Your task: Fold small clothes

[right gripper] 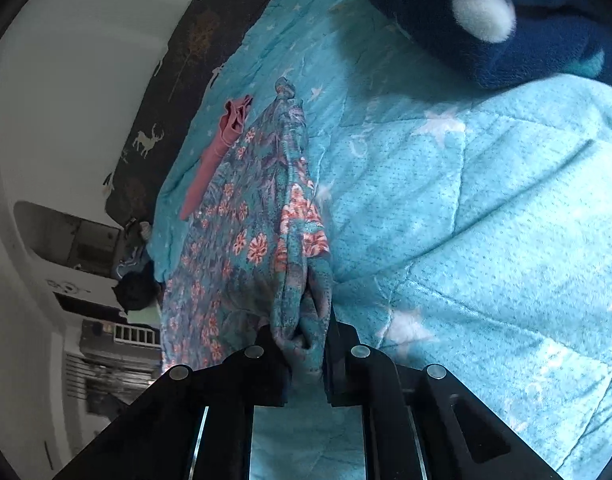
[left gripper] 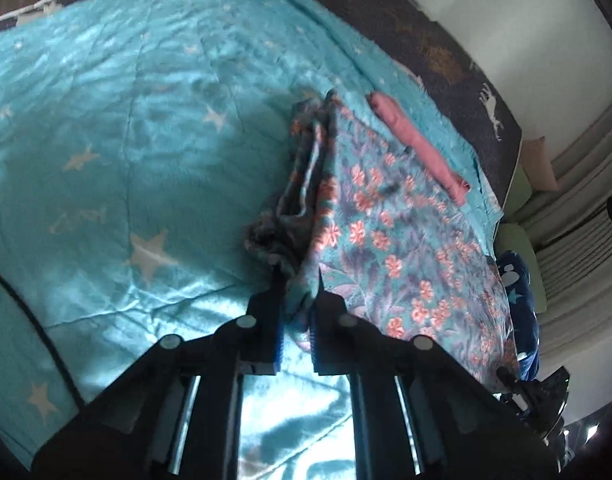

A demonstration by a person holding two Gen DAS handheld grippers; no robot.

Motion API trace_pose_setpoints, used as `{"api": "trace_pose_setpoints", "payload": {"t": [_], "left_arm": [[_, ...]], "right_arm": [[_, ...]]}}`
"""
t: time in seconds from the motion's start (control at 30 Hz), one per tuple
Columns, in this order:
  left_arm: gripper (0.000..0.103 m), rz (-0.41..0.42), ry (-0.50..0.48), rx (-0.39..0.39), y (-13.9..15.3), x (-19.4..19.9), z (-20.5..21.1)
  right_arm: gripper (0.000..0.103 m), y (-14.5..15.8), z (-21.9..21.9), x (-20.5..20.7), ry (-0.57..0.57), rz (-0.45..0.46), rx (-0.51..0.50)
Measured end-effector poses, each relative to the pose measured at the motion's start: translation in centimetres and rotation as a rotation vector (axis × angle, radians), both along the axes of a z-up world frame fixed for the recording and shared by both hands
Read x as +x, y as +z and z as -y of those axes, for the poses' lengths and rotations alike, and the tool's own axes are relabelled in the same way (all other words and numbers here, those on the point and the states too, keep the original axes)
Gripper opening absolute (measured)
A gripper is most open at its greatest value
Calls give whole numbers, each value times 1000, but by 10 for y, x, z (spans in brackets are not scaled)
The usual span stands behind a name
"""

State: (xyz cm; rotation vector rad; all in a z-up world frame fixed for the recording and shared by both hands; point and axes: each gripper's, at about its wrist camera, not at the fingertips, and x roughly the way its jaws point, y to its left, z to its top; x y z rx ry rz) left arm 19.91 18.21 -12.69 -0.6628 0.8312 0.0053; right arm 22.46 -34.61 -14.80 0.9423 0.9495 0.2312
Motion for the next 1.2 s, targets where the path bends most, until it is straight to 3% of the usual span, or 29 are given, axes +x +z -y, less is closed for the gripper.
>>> {"api": "trace_pose_setpoints", "payload": {"t": [0.17, 0.27, 0.47, 0.5, 0.57, 0.6, 0.63, 0.73, 0.87, 0.9, 0.93, 1.0, 1.07, 1.1, 1.2], "left_arm": [[10, 63, 1, -24, 19, -16, -5], [10, 69, 5, -24, 22, -18, -7], [13, 6, 19, -13, 5, -22, -5], [17, -3, 31, -12, 4, -23, -5], [38, -36, 57, -36, -2, -28, -9], [48, -45, 61, -50, -3, -29, -10], [49, -50, 56, -70, -5, -32, -11], [50, -56, 7, -78, -7, -32, -3], [50, -62, -20, -84, -8, -11, 12], [44, -64, -11, -83, -8, -7, 12], [31, -69, 6, -82, -8, -1, 12], [16, -78, 27, -87, -9, 7, 9], [9, -67, 40, -117, -10, 9, 5], [7, -52, 43, -110, -8, 7, 5], [6, 9, 39, -105, 5, -4, 2]], "right_arm": [[7, 31, -3, -12, 0, 70, -115], [7, 42, -5, -16, 4, 93, -127], [8, 20, 7, -18, 19, 38, -108], [11, 14, 9, -18, 19, 22, -93], [18, 5, 14, -21, 7, 1, -72], [29, 3, 16, -23, 0, 1, -61], [42, 2, 17, -25, 1, 9, -50], [61, 1, 16, -25, 24, 34, -2], [67, -7, 10, -4, 17, 35, 68], [67, -7, 8, 2, 13, 27, 83], [68, -6, 5, 8, 13, 23, 87], [68, -1, -3, 17, 31, 20, 76], [35, 1, -8, 22, 41, 24, 57], [10, 1, -9, 25, 52, 23, 44], [8, 2, -3, 17, 26, 53, 62]]}}
